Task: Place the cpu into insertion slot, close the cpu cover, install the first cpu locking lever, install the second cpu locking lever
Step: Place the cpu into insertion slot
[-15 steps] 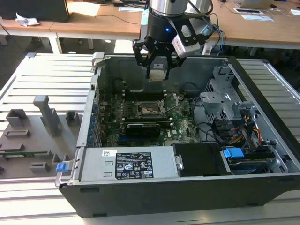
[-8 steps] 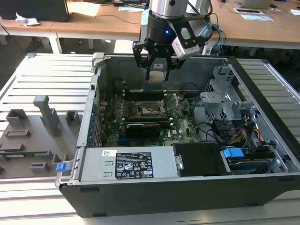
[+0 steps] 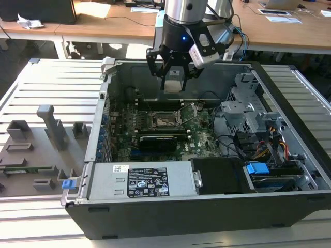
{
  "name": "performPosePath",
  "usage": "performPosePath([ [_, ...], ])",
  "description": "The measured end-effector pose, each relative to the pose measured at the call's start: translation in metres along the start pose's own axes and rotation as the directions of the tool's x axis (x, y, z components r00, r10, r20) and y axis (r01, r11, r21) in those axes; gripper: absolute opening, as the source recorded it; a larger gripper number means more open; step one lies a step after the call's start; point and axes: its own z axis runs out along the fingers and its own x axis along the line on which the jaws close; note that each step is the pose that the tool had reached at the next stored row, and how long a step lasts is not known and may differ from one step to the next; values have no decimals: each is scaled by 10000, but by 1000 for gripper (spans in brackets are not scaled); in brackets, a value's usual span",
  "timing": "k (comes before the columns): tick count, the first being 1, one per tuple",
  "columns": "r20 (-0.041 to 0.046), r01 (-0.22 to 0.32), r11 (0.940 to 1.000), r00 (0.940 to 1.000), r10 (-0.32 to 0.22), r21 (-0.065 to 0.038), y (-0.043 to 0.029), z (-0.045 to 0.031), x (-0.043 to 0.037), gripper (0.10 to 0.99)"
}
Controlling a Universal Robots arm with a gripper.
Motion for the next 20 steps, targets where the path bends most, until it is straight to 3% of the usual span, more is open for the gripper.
performPosePath([
  [20,0,0,10000,10000,0,3,-12,152,-3,541],
])
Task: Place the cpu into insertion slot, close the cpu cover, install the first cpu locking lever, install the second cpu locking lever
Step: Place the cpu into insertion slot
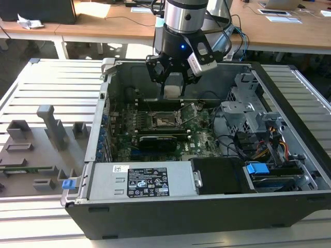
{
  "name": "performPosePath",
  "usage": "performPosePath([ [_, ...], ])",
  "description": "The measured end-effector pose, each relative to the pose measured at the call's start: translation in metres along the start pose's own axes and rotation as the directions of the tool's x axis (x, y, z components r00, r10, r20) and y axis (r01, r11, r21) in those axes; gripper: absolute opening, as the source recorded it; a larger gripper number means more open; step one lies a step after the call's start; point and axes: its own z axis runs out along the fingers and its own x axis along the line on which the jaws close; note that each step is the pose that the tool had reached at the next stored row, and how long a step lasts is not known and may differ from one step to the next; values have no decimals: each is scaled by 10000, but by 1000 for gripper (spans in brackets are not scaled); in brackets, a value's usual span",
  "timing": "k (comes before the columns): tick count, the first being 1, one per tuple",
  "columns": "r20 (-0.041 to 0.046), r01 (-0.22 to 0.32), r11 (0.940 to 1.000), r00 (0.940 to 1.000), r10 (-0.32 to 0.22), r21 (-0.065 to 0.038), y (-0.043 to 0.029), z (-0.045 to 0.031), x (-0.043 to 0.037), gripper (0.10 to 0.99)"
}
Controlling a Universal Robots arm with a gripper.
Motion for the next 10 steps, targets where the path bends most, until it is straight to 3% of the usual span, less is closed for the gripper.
performPosePath([
  [10,0,0,10000,10000,0,1,-8,102,-2,541],
])
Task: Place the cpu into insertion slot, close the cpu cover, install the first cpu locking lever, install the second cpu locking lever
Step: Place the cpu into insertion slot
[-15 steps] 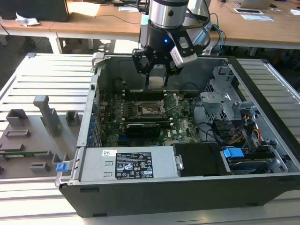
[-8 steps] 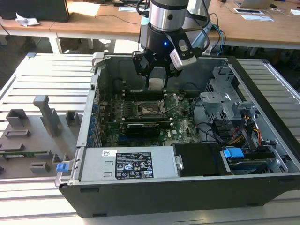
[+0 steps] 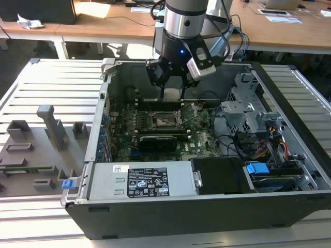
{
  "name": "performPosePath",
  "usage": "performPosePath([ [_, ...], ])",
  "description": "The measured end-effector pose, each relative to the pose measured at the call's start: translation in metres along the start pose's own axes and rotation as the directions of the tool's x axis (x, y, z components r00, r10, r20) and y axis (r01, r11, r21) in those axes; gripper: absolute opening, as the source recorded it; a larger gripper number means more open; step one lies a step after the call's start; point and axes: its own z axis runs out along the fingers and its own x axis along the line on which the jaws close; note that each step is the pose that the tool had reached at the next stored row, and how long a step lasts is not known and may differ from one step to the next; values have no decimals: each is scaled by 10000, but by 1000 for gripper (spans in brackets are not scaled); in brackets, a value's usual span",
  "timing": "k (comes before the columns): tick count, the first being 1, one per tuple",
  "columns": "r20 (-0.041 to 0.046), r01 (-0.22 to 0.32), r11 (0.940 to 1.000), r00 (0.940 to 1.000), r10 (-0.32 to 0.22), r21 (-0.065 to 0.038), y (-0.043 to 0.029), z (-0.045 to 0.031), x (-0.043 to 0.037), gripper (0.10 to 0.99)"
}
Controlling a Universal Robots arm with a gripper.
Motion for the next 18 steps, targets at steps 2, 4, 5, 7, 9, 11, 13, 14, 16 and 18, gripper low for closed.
performPosePath([
  [2,0,0,10000,10000,0,-1,-1,15,0,541],
  [4,0,0,10000,10000,0,0,-3,41,-1,541],
  [5,0,-1,10000,10000,1,-1,-4,54,-1,541],
  [7,0,0,10000,10000,0,-2,-7,87,-2,541],
  [9,0,0,10000,10000,0,0,-8,103,-2,541],
  [11,0,0,10000,10000,0,0,-10,124,-2,541],
  [13,0,-1,10000,10000,1,0,-11,142,-3,541],
  [14,0,0,10000,10000,0,0,-12,150,-3,541],
  [16,0,-1,10000,10000,1,0,-14,167,-3,541],
  [18,0,-1,10000,10000,1,-1,-16,196,-4,541],
])
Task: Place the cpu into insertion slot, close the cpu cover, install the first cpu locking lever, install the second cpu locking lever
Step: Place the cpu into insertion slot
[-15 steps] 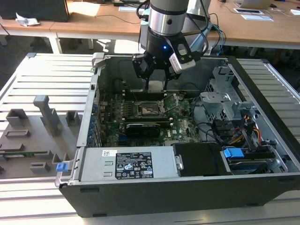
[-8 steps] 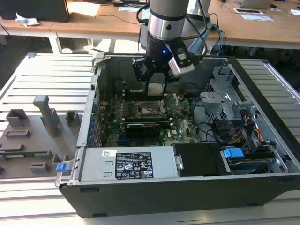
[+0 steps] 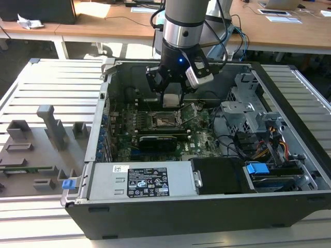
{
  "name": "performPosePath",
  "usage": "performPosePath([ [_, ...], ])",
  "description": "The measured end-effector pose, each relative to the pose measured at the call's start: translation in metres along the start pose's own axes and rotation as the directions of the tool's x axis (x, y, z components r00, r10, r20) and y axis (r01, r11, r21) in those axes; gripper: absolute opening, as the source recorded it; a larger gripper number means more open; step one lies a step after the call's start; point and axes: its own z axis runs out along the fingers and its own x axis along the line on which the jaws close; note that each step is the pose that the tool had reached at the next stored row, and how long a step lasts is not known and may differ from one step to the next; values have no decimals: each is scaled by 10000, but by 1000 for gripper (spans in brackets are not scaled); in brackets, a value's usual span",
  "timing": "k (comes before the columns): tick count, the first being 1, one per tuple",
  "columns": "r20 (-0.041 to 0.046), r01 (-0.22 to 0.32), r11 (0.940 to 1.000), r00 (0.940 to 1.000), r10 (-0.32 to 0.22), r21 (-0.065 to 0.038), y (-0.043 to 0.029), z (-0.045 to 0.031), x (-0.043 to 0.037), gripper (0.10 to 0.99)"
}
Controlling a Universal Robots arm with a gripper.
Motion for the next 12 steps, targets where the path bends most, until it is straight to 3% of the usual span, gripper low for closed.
performPosePath([
  [6,1,-1,10000,10000,1,19,-3,45,-1,541],
  [7,2,-4,10000,10000,4,91,1,54,0,541],
  [8,6,-5,9996,10000,5,267,11,59,-1,541],
  [12,19,-10,9974,10000,9,717,55,74,0,541],
])
